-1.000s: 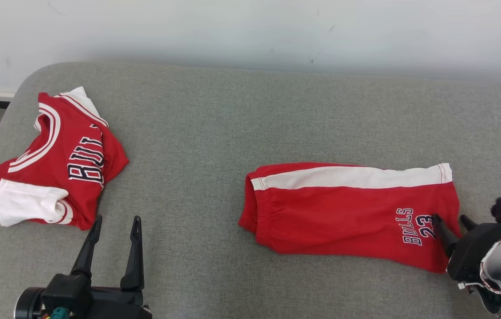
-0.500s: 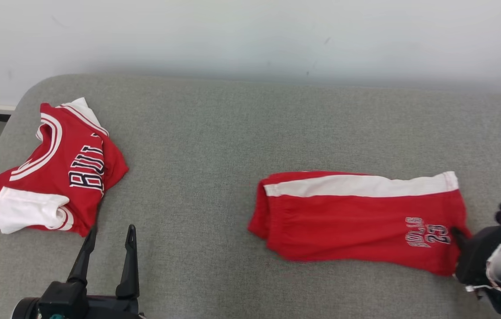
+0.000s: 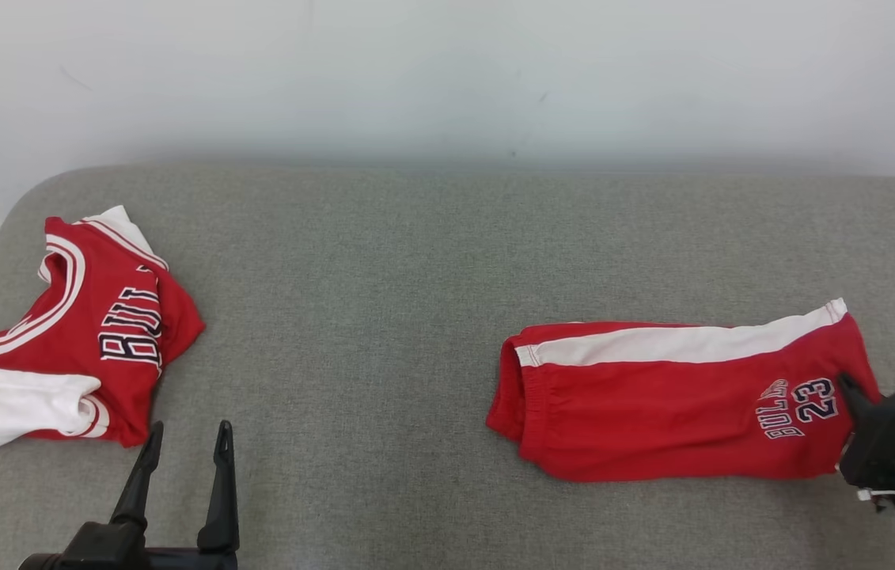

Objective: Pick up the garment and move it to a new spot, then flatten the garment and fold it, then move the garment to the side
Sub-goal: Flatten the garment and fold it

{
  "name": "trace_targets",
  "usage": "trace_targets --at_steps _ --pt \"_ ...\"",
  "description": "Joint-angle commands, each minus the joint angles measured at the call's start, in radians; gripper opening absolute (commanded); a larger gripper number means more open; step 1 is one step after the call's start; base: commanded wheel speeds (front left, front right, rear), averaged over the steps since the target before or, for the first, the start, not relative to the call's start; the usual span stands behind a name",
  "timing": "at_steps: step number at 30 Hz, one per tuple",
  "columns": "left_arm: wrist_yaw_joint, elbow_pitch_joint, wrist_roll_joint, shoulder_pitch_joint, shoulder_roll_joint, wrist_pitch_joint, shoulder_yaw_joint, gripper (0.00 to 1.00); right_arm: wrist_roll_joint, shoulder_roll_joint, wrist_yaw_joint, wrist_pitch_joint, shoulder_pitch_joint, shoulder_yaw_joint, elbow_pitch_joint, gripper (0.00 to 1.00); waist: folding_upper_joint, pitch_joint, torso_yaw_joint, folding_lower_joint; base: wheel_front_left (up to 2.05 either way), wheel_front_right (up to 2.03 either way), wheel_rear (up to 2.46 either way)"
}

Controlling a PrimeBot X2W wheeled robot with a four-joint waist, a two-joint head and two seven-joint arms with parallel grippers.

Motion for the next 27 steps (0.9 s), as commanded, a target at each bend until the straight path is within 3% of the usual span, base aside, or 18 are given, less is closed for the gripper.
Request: trace_targets --at_steps 1,13,27 --pt "0.001 0.000 0.007 0.016 0.004 -0.003 0.006 1.00 0.008 0.016 -0.003 0.005 0.013 0.010 -0.034 0.00 0.0000 -0.007 -0.008 0.0000 0.00 0.00 0.00" --pt "0.001 0.001 0.013 0.016 -0.010 -0.003 0.002 1.00 0.047 0.145 -0.003 0.092 0.032 0.144 -0.312 0.00 0.0000 -0.014 -0.008 0.0000 0.00 0.00 0.00" --pt "0.001 0.033 -0.005 -0.045 -0.019 -0.003 -0.051 1.00 0.025 0.264 -0.003 0.103 -0.008 0.290 -0.278 0.00 0.0000 0.012 0.066 0.0000 0.00 0.00 0.00"
